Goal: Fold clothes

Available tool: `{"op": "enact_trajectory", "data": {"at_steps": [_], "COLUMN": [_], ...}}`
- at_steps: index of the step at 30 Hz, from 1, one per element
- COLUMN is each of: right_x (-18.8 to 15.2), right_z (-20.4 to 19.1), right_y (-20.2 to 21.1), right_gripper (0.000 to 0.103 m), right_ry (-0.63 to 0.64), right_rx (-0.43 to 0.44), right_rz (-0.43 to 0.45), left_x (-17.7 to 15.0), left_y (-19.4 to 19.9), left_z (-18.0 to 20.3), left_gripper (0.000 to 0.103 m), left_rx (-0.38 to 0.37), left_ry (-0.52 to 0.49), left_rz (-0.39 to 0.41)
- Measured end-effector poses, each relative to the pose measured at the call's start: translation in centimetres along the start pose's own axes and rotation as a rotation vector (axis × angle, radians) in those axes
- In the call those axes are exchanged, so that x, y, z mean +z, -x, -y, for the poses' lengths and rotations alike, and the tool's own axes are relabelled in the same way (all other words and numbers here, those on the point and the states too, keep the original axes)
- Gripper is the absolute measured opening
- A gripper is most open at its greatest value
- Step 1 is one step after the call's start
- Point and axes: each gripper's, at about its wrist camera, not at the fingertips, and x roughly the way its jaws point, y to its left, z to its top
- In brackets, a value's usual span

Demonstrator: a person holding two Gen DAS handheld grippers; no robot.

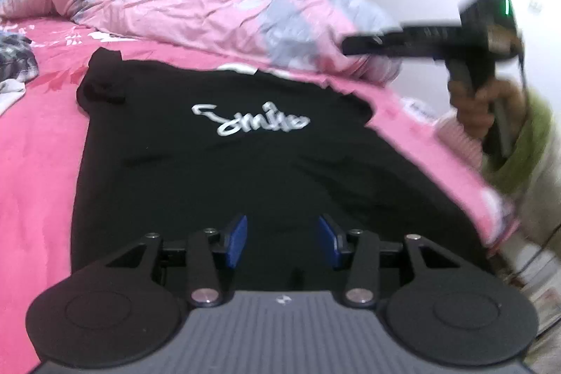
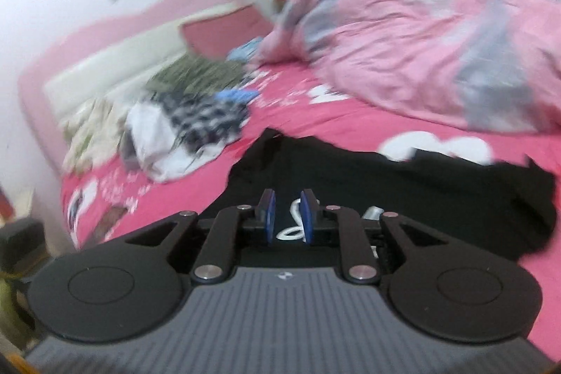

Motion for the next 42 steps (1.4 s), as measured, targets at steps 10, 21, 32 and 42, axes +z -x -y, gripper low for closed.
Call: {"op": "enact_trajectory", "data": {"at_steps": [10, 21, 32, 42], "right_x": [-2.8, 3.3, -2.2, 3.7], "right_z": [-5.9, -7.0, -11.0, -5.5], "right_y": [-21.9, -30.8, -27.4, -24.6], "right_gripper": [0.013, 0.012, 0.013, 0.014], "right_ry": [0.317, 0.143, 0.329, -0.077], "right_rx": [0.121, 0.074, 0.250, 0.199], "right_rz": [-0.473, -0.295, -0.512, -0.184], "left_x": [-2.5, -3.3, -3.7, -3.2], "left_y": [-1.9, -1.8, -2.0, -1.1], "left_z": [-3.0, -2.5, -2.9, -3.5], "left_gripper": [0.042, 0.042, 0.042, 0.045], "left_rx": [-0.013, -0.005, -0.031, -0.059], "left_ry": [0.076, 0.006, 0.026, 0.063], "left_rz": [0.042, 0.093, 0.115, 0.119]}}
